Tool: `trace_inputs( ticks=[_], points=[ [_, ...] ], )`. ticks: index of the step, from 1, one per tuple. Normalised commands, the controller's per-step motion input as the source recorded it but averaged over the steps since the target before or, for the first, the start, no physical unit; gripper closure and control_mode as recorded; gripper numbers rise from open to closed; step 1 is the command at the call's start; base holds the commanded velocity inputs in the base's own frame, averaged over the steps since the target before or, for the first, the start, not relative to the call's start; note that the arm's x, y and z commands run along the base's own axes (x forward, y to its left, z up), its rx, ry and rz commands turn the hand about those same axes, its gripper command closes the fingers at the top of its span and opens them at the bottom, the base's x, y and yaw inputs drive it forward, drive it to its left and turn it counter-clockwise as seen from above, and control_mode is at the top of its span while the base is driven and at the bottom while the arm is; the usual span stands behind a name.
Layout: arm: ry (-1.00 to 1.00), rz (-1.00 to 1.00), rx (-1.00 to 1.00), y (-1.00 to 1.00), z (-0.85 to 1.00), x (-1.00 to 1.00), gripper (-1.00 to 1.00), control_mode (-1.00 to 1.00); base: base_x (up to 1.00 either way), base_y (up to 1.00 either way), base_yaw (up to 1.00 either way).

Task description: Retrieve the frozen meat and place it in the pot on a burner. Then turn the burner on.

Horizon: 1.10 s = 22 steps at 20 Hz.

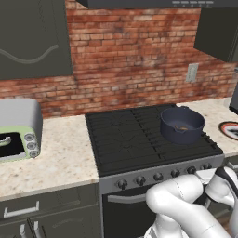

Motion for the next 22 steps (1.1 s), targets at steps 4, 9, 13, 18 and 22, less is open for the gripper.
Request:
trace_inputs(
  ticks=[4,9,13,18,22],
  points=[
    [0.01,0.00,-0.19,0.00,-0.04,0.00,1.00,-1.00,0.00,0.00,0.00],
    [-0.01,0.00,-0.20,0.00,-0.06,0.00,1.00,-1.00,0.00,0.00,0.00],
    [-0.07,0.00,-0.25,0.00,-0.09,0.00,1.00,-1.00,0.00,0.00,0.00],
    [-0.01,0.00,-0.11,0.00,-0.04,0.00,1.00,-1.00,0.00,0.00,0.00],
    [0.00,0.00,-0.04,-0.03,-0.04,0.00,1.00,-1.00,0.00,0.00,0.00]
  ],
)
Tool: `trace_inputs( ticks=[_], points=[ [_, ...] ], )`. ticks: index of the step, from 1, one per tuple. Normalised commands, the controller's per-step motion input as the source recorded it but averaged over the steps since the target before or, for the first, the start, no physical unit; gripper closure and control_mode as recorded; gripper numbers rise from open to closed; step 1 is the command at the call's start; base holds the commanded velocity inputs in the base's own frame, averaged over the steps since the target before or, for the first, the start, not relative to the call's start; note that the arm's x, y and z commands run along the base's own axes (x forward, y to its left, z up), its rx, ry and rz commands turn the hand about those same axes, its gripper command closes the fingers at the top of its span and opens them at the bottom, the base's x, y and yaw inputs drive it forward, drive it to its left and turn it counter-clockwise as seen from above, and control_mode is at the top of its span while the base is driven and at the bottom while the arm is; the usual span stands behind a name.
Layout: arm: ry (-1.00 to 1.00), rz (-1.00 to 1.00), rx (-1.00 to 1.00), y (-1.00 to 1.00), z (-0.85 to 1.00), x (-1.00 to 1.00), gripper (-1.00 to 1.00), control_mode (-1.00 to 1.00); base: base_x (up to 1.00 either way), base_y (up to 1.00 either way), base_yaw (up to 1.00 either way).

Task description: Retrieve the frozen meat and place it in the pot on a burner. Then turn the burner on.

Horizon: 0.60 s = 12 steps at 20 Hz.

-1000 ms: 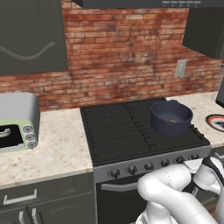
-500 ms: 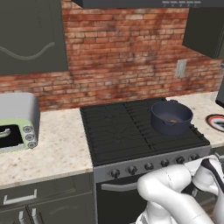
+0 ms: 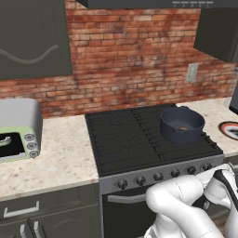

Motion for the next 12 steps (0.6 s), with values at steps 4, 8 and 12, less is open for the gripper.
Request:
trace_inputs(
  ticks=[4,8,12],
  points=[
    [0.00,0.00,-0.10,-0.11,-0.01,0.00,1.00,-1.00,0.00,0.00,0.00],
    [0.00,0.00,-0.16,-0.08,-0.01,0.00,1.00,-1.00,0.00,0.00,0.00],
    [0.00,0.00,-0.20,0.00,-0.05,0.00,1.00,-1.00,0.00,0.00,0.00]
  ],
)
